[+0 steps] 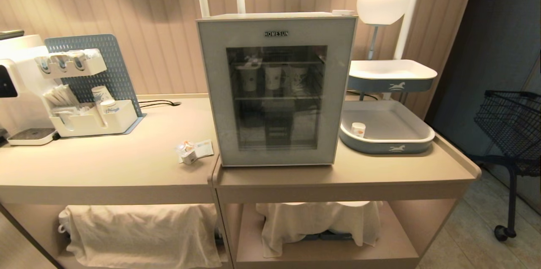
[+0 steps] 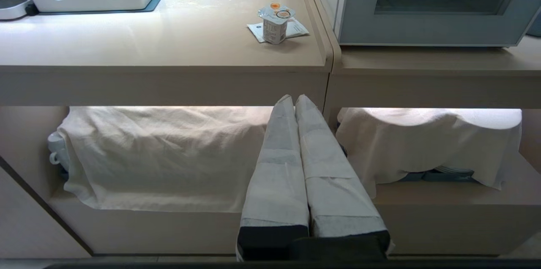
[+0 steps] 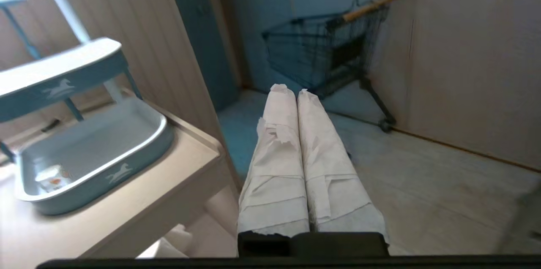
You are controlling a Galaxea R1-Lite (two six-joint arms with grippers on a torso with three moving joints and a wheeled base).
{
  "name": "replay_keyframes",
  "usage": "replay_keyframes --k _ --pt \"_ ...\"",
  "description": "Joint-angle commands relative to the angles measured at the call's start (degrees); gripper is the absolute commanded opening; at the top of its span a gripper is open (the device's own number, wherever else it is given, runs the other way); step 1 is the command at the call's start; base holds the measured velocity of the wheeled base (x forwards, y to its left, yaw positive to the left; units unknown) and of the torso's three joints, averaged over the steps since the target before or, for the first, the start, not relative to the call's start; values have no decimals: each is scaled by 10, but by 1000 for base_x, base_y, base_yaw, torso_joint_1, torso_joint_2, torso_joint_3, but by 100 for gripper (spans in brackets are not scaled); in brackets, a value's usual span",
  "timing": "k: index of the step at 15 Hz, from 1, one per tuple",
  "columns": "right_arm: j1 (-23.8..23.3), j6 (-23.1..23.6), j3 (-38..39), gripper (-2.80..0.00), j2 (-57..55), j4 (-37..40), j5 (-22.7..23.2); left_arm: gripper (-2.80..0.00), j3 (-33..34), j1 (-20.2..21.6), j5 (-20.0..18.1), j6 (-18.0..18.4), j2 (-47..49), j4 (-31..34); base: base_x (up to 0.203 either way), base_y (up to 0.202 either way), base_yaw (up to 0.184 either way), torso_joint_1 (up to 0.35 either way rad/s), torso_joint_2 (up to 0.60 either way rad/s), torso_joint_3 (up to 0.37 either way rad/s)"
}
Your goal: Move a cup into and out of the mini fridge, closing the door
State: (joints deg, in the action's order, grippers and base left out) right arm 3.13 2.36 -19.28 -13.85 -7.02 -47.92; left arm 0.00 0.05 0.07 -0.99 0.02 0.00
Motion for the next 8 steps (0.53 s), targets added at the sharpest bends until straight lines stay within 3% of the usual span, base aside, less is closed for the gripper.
replay_keyframes --k 1,2,3,5,6,7,8 --pt "-15 7 126 -280 144 -44 71 -280 1 0 0 0 0 1 0 0 0 0 0 0" --pt "-19 4 172 -280 145 -54 154 -280 1 0 0 0 0 0 0 0 0 0 0 0" --pt "-22 2 195 -280 144 -50 266 -280 0 0 0 0 0 0 0 0 0 0 0 0" --pt "-26 1 196 -280 140 17 451 -280 1 0 0 0 0 0 0 0 0 0 0 0" --pt "-27 4 190 -280 139 86 481 -280 1 0 0 1 0 0 0 0 0 0 0 0" --pt "-28 2 188 -280 139 117 482 -280 1 0 0 0 0 0 0 0 0 0 0 0" --pt "-28 -5 191 -280 139 100 482 -280 1 0 0 0 0 0 0 0 0 0 0 0"
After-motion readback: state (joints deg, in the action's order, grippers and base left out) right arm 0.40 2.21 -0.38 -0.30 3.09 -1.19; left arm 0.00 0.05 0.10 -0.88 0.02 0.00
